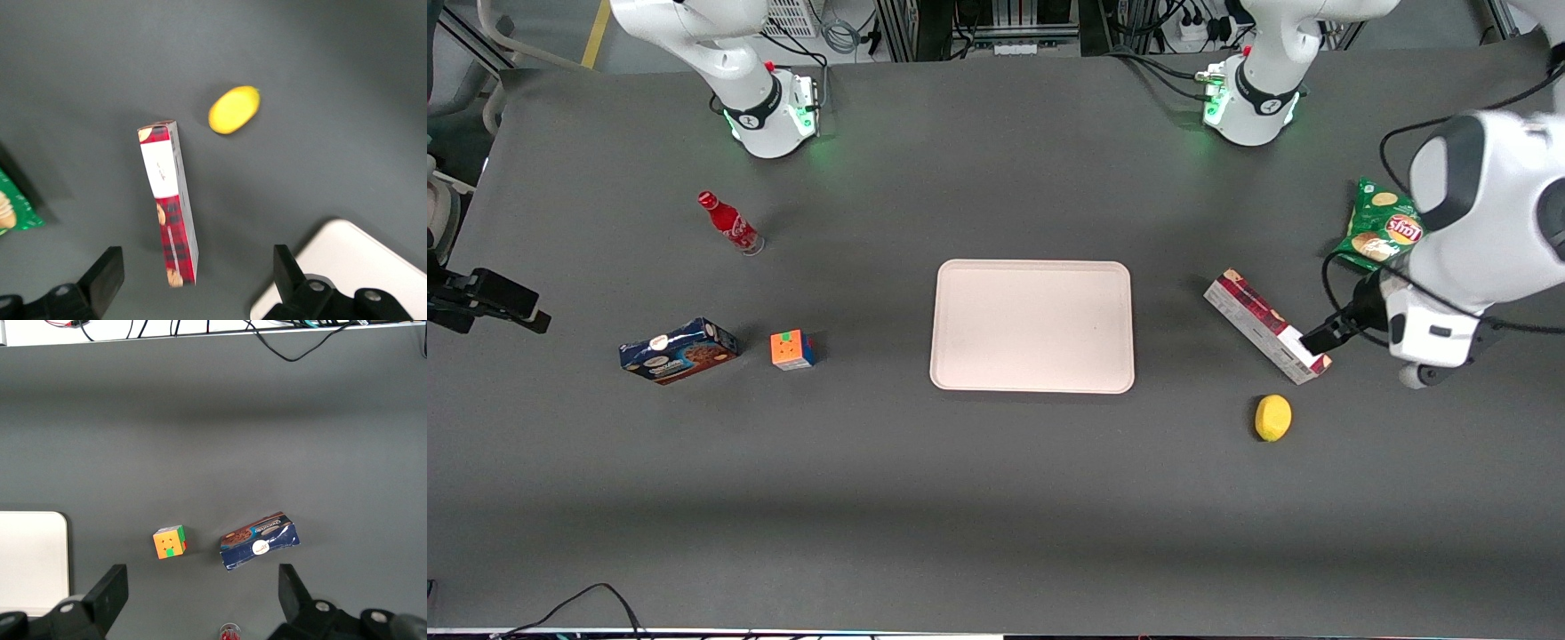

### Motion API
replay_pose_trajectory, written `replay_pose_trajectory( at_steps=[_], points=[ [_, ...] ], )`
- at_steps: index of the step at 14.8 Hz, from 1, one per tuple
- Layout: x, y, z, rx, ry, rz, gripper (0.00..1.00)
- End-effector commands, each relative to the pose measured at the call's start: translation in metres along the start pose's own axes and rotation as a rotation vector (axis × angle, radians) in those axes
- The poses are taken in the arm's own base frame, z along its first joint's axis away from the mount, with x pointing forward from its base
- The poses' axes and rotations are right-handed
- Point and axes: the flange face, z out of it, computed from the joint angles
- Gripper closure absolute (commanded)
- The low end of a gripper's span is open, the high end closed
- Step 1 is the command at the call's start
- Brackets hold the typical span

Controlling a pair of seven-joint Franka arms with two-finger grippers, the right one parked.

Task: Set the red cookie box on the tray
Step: 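Move the left gripper from the green chip bag over the red cookie box, then lower the open left gripper around the cookie box's end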

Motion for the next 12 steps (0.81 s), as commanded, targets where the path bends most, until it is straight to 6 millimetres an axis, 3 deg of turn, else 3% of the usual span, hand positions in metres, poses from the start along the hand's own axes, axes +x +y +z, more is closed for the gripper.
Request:
replay_pose_trajectory(
  at_steps=[1,9,12],
  points=[
    [0.002,-0.027,0.052,0.009,-0.012,-0.059,0.00],
    [-0.011,-0.054,0.153,-0.023,-0.037,-0.134,0.00],
    [-0.016,-0.060,0.179,-0.031,-0.008,-0.142,0.00]
  ],
)
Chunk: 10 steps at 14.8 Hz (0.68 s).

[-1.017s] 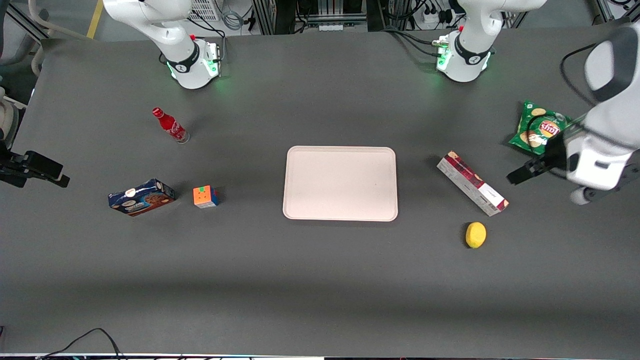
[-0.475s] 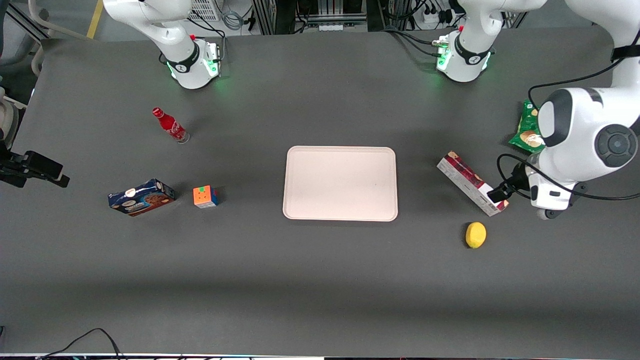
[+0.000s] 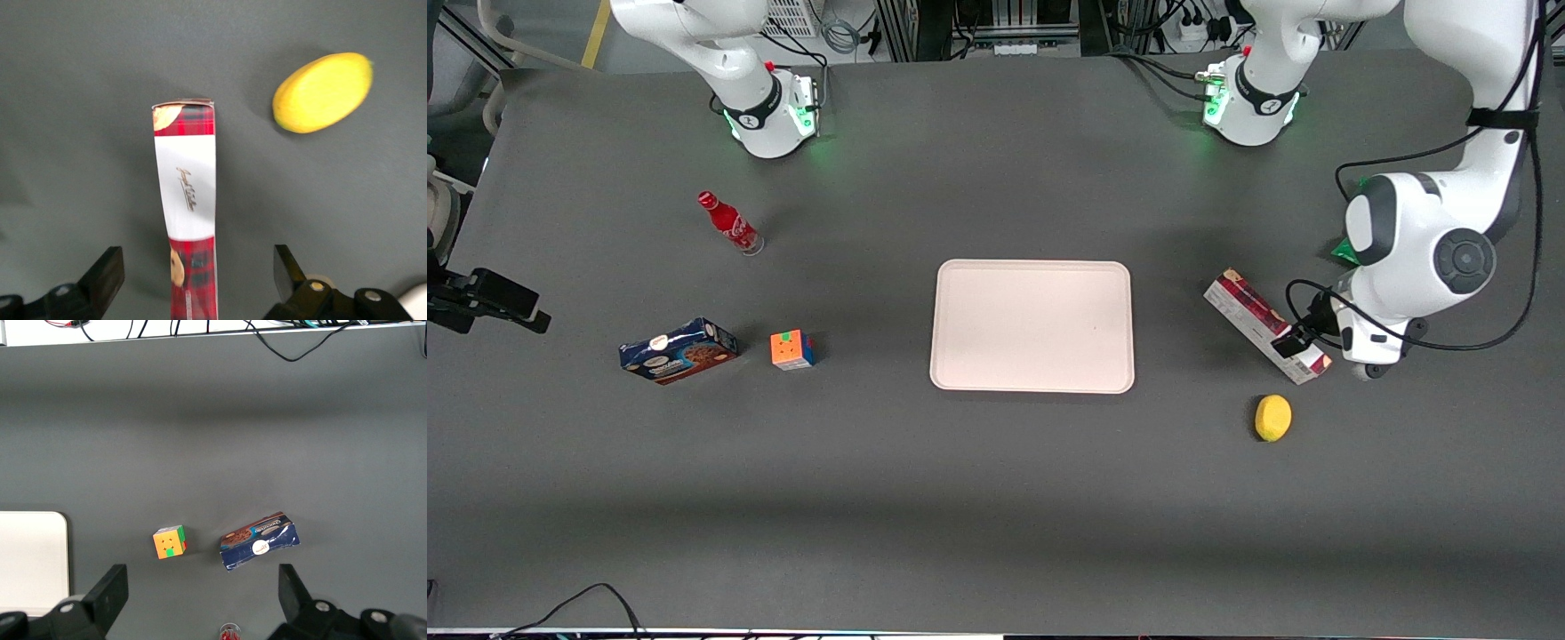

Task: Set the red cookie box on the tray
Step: 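Lower the open left gripper around the cookie box's end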

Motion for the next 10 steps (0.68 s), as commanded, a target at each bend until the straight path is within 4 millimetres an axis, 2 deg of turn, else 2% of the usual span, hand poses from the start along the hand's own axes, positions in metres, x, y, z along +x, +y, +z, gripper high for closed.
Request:
replay_pose_trajectory(
  at_steps=[1,8,10],
  points=[
    [-0.007,-0.008,0.023,-0.012,0.016,-0.024,0.00],
    [-0.005,0.000,0.050,-0.013,0.038,-0.020,0.01],
    [-0.003,0.001,0.056,-0.022,0.053,-0.016,0.10]
  ],
)
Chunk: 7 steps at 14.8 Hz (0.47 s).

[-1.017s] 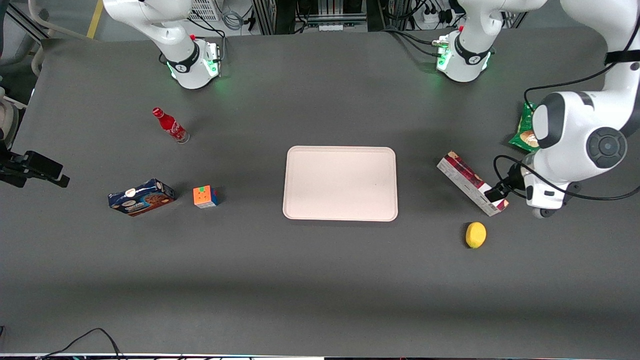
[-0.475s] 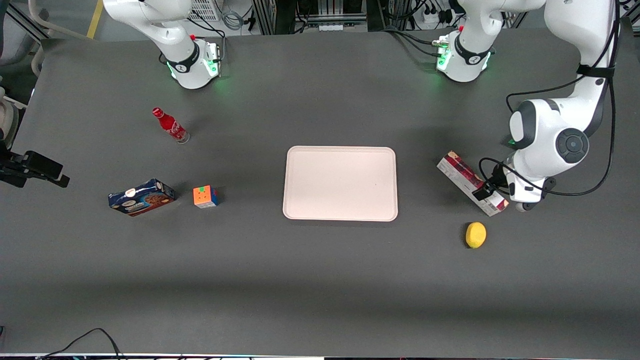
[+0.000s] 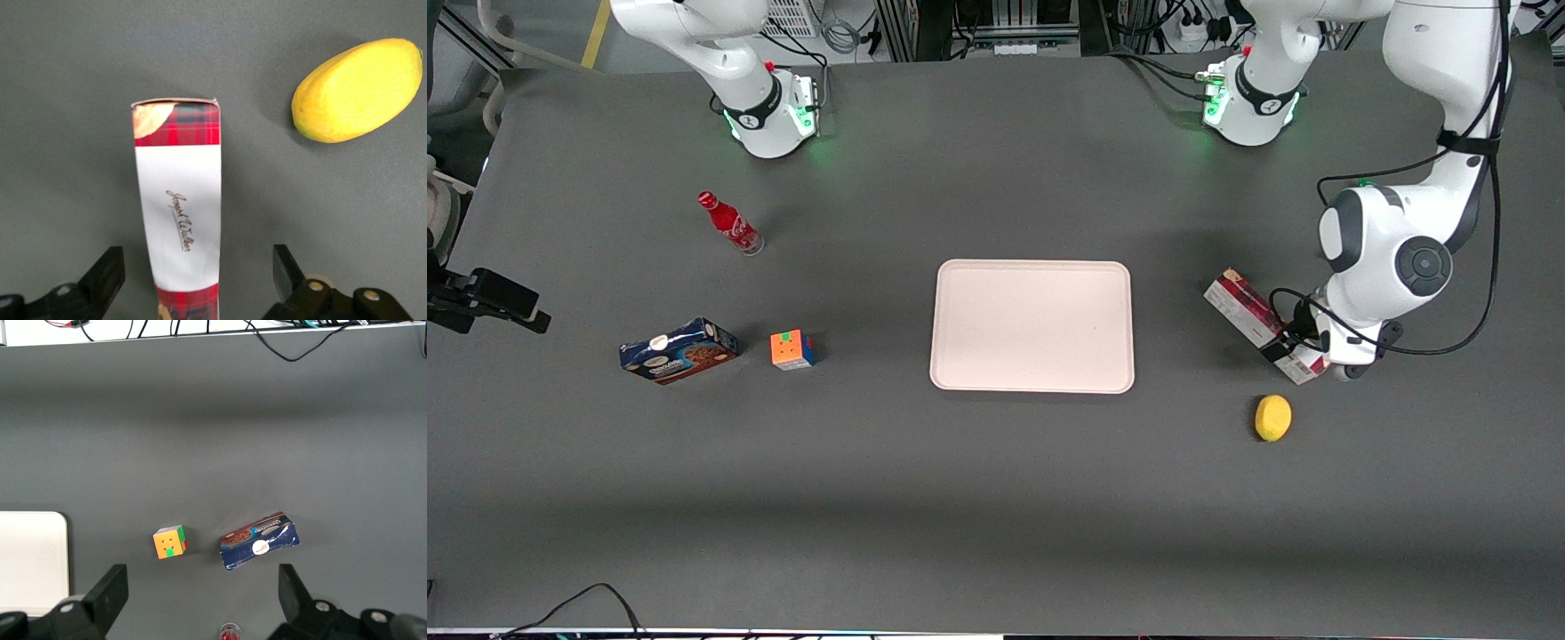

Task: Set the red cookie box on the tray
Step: 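Lower the open left gripper around the cookie box's end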

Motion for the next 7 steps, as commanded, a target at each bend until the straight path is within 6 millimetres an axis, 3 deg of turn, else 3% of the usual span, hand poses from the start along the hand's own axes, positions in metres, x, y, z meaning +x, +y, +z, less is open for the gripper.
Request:
replay_pose_trajectory(
  at_steps=[1,4,7],
  points=[
    [-0.0007,0.0034,0.0105,-0.012,0.020,-0.005,0.16],
    [-0.0024,0.0029,0.0120,-0.006,0.012,-0.002,0.42],
    [-0.0038,0.0013,0.0155,0.004,0.001,0.028,0.55]
  ],
)
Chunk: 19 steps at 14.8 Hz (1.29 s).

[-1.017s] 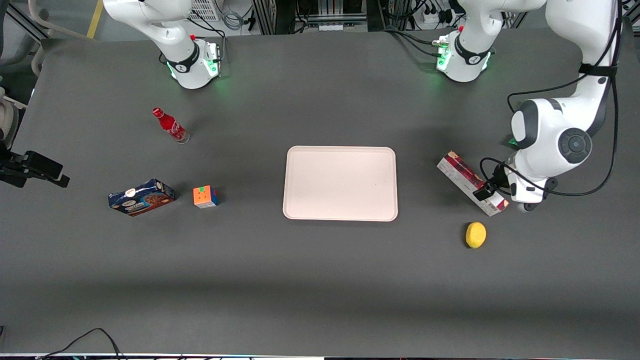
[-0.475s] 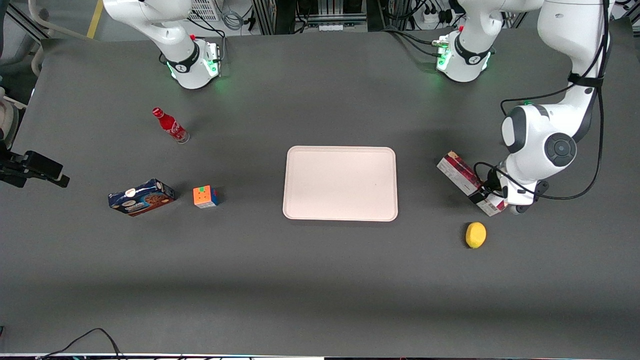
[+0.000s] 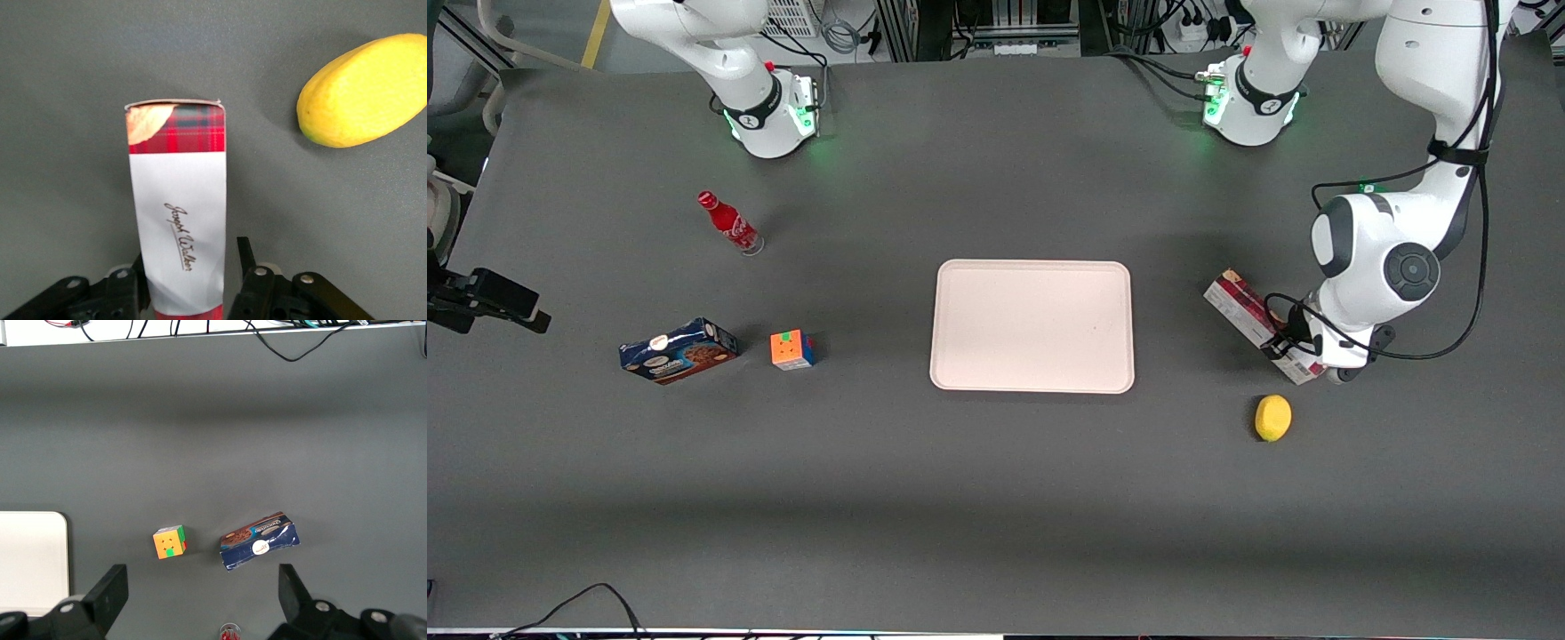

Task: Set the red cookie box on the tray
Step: 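Lower the open left gripper around the cookie box's end, then close the left gripper on the box end and lift it upright, then carry the upright cookie box with the left gripper over the white tray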

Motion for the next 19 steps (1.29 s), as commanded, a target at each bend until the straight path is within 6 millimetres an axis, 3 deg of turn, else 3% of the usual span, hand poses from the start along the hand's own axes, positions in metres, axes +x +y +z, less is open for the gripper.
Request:
replay_pose_trajectory(
  at_steps=[1,5,9,14,19],
  points=[
    [-0.005,0.000,0.001,0.003,-0.006,0.043,0.60],
    [-0.004,0.006,-0.006,0.024,-0.039,0.125,0.87],
    [0.003,0.021,-0.049,0.036,-0.088,0.247,0.95],
    [-0.008,0.064,-0.143,-0.008,-0.037,0.472,0.95],
    [-0.041,0.117,-0.271,0.024,0.044,0.676,0.95]
  ],
)
